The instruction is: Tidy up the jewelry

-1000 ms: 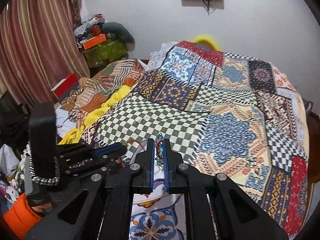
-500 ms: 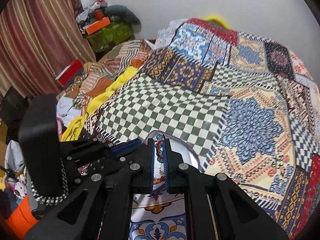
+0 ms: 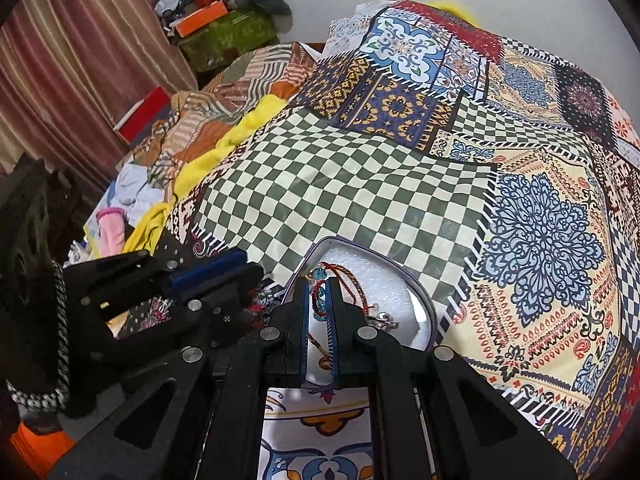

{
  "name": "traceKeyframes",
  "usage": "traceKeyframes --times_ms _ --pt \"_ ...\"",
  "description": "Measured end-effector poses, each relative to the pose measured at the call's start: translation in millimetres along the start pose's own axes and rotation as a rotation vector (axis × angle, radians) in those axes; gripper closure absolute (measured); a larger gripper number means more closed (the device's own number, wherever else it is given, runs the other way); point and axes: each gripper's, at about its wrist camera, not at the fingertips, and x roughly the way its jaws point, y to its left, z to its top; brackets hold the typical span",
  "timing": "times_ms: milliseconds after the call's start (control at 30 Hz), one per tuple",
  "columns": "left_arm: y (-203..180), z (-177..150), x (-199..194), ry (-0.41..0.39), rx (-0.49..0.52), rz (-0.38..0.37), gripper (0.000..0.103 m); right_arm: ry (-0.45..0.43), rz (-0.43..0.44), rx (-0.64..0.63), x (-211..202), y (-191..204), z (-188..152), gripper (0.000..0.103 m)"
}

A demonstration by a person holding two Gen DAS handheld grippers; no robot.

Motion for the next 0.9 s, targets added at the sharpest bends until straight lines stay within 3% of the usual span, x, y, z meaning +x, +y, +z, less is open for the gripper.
traceKeyframes --times_ms 167,267,367,900 --pt "5.8 -3.9 -2.4 0.008 -0.017 0.001 0.085 0.046 0.008 0.008 7.3 0.3 -0.9 0.096" --pt "5.4 -5.3 -6.0 0.008 -0.019 -0.002 0.082 0.050 -0.004 0.003 4.6 2.8 -2.0 0.090" --pt "2.9 -5.9 -11.2 0.006 -0.010 0.001 0.077 0.022 -0.028 -0.003 -5.4 5.5 -2.9 0.081" --pt "-42.8 -4.0 -65.8 -0.044 0.068 -0.016 0.068 -0.172 -0.143 -0.001 -102.8 -4.9 -37.9 0.081"
